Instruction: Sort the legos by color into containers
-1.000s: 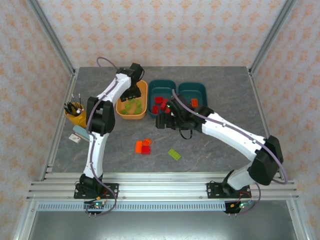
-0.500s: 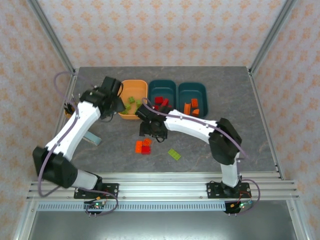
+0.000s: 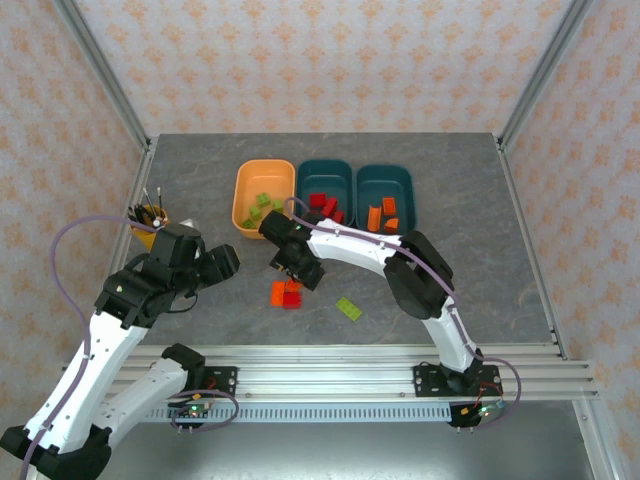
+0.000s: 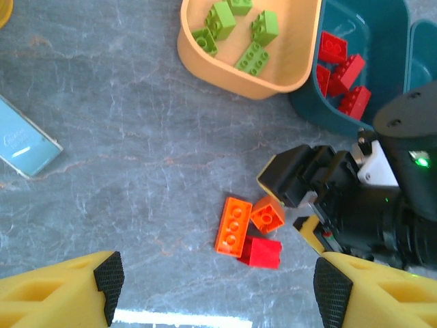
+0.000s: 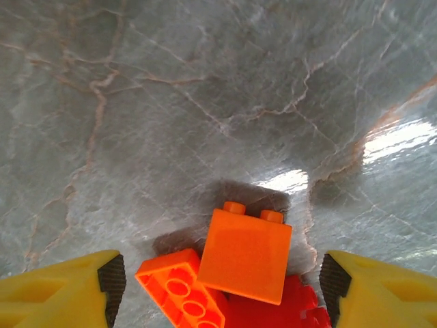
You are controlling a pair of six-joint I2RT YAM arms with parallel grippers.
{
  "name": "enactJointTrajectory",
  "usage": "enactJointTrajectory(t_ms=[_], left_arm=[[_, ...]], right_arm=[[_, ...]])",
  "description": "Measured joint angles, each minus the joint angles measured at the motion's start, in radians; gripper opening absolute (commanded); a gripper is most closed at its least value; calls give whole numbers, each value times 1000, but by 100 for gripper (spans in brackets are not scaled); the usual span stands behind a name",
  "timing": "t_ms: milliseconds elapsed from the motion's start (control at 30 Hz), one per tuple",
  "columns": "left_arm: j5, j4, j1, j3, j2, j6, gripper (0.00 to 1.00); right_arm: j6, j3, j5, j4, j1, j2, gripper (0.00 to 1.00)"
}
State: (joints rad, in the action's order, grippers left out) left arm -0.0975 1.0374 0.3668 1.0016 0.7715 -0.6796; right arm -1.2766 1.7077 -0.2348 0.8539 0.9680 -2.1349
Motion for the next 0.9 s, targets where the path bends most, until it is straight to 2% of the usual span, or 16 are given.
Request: enactJointTrajectory(t_ms=[267,500,700,900], left_arm=[[-31,18,0,0,-4,0,76],[-42,17,0,0,3,0,75],[-53,17,0,0,3,0,75],[-67,11,0,0,3,0,75]], right_arm=[[-97,-37,-37,-21,0,-11,56],[-130,-51,-58,-34,0,-22,54],[-149,-54,-68,-42,0,-22,28],[-133,-43,-35,-25,0,-22,26]])
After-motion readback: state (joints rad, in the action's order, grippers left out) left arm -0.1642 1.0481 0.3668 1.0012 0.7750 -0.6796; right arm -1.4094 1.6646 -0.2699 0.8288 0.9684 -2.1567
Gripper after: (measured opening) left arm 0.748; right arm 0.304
